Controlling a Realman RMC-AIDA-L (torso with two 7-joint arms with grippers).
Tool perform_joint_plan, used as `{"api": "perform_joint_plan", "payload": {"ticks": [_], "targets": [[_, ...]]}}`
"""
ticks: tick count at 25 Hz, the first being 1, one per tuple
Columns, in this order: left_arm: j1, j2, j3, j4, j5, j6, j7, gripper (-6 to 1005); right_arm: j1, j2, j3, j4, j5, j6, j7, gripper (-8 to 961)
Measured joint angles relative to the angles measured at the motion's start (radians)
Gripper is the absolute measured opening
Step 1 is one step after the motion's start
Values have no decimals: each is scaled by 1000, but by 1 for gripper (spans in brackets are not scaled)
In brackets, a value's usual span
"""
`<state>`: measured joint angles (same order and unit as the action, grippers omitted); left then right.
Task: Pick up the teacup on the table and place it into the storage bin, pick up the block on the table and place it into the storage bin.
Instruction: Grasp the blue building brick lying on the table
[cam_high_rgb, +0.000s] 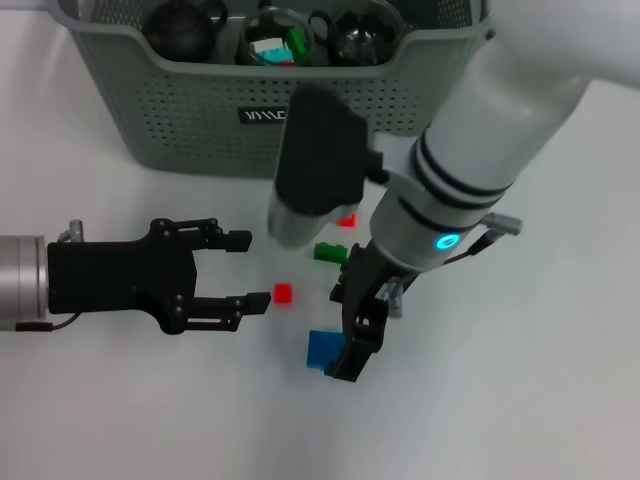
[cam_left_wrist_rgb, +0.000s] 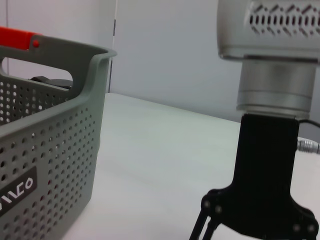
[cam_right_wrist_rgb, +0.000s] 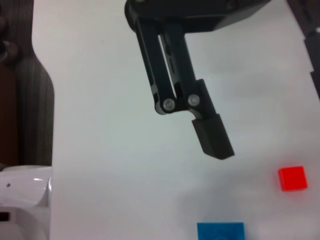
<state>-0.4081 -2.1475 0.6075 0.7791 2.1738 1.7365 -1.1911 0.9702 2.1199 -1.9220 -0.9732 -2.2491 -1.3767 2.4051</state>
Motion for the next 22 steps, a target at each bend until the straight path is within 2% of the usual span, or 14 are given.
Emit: {"api": "perform_joint_plan", "payload": {"ticks": [2, 17, 22], "targets": [[0, 0, 0, -2, 0, 0, 0, 766, 8, 2, -37, 7, 10, 28, 16, 945], [-3, 0, 0, -4, 0, -1, 1, 765, 9, 3, -128, 40, 43, 136, 35, 945], [-3, 0, 0, -4, -1, -4, 1, 765, 10, 4, -142, 49, 43, 153, 36, 819]]}}
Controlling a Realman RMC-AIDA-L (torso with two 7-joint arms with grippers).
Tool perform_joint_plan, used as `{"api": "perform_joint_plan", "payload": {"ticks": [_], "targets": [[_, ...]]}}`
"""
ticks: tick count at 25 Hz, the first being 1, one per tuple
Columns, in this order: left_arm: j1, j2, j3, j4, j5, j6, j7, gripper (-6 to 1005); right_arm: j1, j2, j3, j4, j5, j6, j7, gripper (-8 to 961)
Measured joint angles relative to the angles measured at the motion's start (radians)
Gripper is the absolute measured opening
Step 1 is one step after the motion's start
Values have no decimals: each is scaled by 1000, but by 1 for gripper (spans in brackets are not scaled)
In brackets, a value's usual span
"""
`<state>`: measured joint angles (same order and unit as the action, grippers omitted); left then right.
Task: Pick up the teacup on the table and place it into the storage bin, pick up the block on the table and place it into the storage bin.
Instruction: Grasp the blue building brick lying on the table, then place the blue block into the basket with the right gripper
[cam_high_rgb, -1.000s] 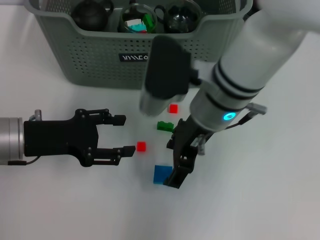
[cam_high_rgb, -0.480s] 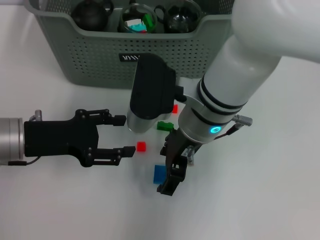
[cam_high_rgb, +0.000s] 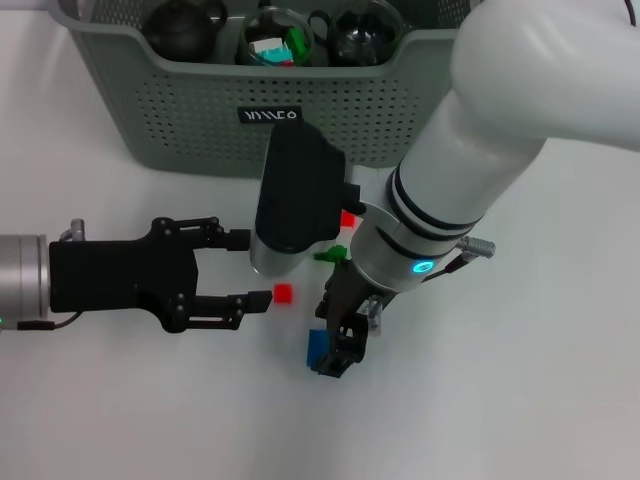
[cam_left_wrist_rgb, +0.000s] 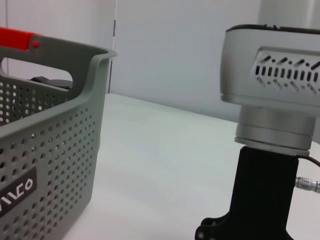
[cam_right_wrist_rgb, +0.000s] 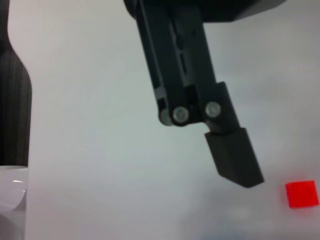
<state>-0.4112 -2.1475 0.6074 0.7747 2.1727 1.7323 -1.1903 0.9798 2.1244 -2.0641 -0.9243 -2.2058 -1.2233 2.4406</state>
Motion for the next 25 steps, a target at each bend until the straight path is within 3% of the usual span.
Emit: {"api": "perform_joint_plan", "payload": {"ticks": [8, 14, 25], "targets": [[-5, 0, 0, 0, 0, -6, 0, 765, 2, 0, -19, 1, 6, 8, 0, 634], [-5, 0, 0, 0, 0, -6, 0, 765, 2, 0, -31, 1, 7, 8, 0, 641], [-4, 0, 0, 0, -1, -5, 0, 764, -2, -5, -42, -29, 2, -4, 0, 509]]}}
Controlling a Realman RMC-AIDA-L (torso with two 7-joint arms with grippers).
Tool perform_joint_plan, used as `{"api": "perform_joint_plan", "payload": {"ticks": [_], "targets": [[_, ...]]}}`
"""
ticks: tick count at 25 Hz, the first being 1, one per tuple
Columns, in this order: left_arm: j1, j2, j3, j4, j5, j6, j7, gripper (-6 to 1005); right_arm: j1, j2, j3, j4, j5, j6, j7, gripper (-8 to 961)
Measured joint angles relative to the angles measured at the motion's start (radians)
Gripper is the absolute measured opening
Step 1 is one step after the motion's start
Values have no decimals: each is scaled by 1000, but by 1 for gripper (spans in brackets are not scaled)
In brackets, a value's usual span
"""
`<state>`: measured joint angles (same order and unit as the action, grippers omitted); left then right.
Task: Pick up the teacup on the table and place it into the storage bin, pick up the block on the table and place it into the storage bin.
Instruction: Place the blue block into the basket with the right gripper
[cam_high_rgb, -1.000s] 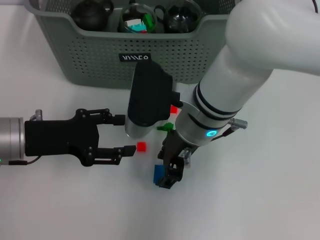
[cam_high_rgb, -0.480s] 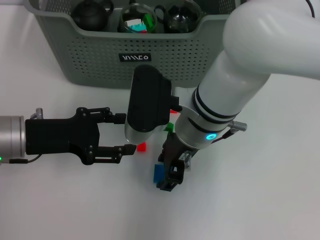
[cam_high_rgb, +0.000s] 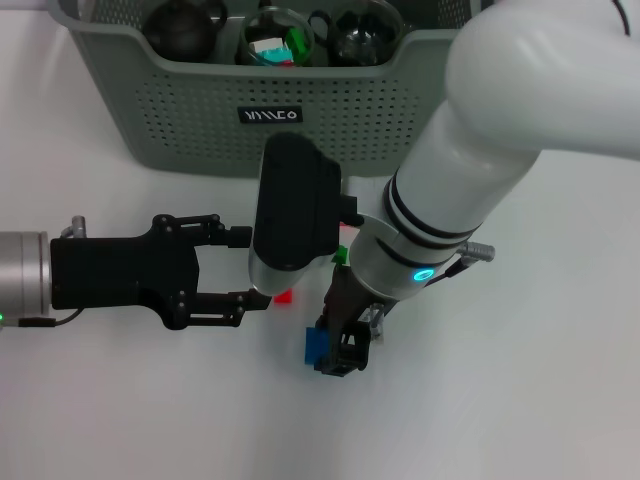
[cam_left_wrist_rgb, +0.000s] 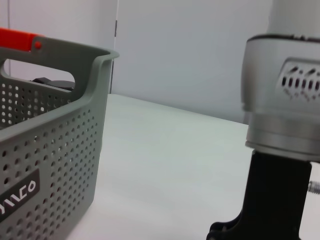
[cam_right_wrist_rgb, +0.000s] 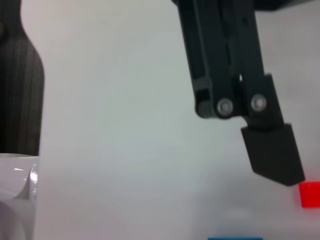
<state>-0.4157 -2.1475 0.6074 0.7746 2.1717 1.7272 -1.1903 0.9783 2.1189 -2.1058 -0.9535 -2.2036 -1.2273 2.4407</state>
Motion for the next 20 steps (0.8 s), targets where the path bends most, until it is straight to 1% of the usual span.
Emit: {"api": "perform_joint_plan", "payload": {"ticks": [4, 5, 7, 10, 13, 15, 17, 18, 20], "targets": [[1, 0, -1, 4, 0, 5, -1, 764, -5, -13, 27, -45, -15, -63, 26, 439], [2, 0, -4, 5, 1, 7, -1, 764, -6, -15, 51, -52, -29, -96, 33, 421], [3, 1, -11, 7, 1, 8, 0, 764, -16, -17, 114, -64, -66, -163, 38, 421], [5, 3, -23, 8, 1, 10, 0, 764, -51, -20, 242, -107, -142, -283, 32, 422], [6, 4, -27, 8, 2, 12, 0, 764, -103, -22, 415, -224, -210, -413, 13, 422], [6, 4, -28, 8, 2, 15, 0, 764, -121, -22, 530, -322, -221, -503, 1, 422], [3, 5, -28, 8, 2, 16, 0, 764, -121, -22, 653, -423, -202, -579, -5, 421], [1, 6, -28, 8, 2, 16, 0, 764, -113, -22, 709, -467, -182, -593, -4, 421], [-2, 6, -28, 7, 2, 16, 0, 764, -80, -22, 831, -536, -125, -615, 5, 421]]}}
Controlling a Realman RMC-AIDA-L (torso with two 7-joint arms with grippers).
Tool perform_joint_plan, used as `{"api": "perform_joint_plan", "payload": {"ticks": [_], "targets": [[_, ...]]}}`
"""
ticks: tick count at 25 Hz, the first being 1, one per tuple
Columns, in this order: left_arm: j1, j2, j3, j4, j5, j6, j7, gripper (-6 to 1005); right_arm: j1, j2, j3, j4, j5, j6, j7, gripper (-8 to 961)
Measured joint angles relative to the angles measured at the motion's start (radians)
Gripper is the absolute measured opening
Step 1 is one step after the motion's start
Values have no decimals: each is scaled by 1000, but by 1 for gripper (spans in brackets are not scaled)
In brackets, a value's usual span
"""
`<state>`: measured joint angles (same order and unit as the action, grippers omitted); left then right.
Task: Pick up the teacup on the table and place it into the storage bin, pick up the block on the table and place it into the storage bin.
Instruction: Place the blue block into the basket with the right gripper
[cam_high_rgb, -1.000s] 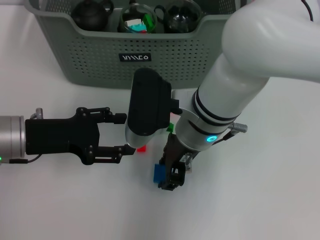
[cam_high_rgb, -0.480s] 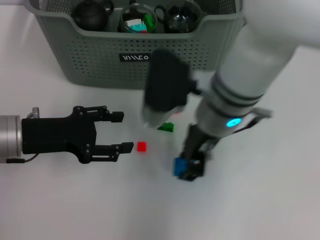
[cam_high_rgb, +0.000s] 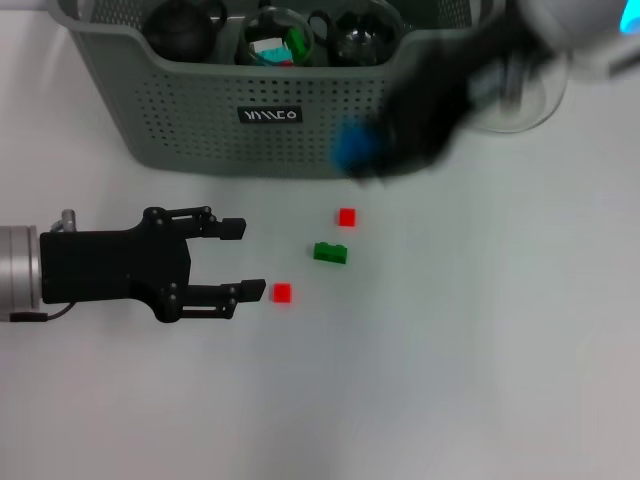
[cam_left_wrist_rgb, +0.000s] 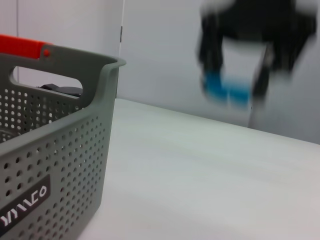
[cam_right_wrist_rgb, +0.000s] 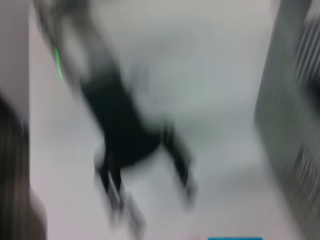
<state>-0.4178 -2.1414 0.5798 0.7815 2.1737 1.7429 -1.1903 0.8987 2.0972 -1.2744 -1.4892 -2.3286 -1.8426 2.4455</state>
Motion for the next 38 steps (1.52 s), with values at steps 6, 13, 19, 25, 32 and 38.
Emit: {"api": "perform_joint_plan", "payload": {"ticks": [6, 13, 19, 25, 32, 38], "targets": [[-5, 0, 2, -2, -1, 0, 0, 764, 182, -14, 254, 105, 20, 164, 20, 422], [-9, 0, 6, -7, -4, 0, 0, 764, 377, -49, 235, 605, -192, 569, -11, 421], [-10, -2, 8, -7, -7, 0, -2, 764, 416, 0, 100, 830, -288, 874, -17, 421], [-13, -2, 8, -7, -8, 0, -3, 764, 414, 13, -56, 986, -216, 1119, -17, 422], [-16, -2, 8, -7, -6, -4, -6, 764, 395, 12, -169, 989, -148, 1159, -19, 422], [-18, -3, 6, -8, -4, -6, -6, 763, 403, 12, -191, 985, -144, 1149, -17, 433]]}}
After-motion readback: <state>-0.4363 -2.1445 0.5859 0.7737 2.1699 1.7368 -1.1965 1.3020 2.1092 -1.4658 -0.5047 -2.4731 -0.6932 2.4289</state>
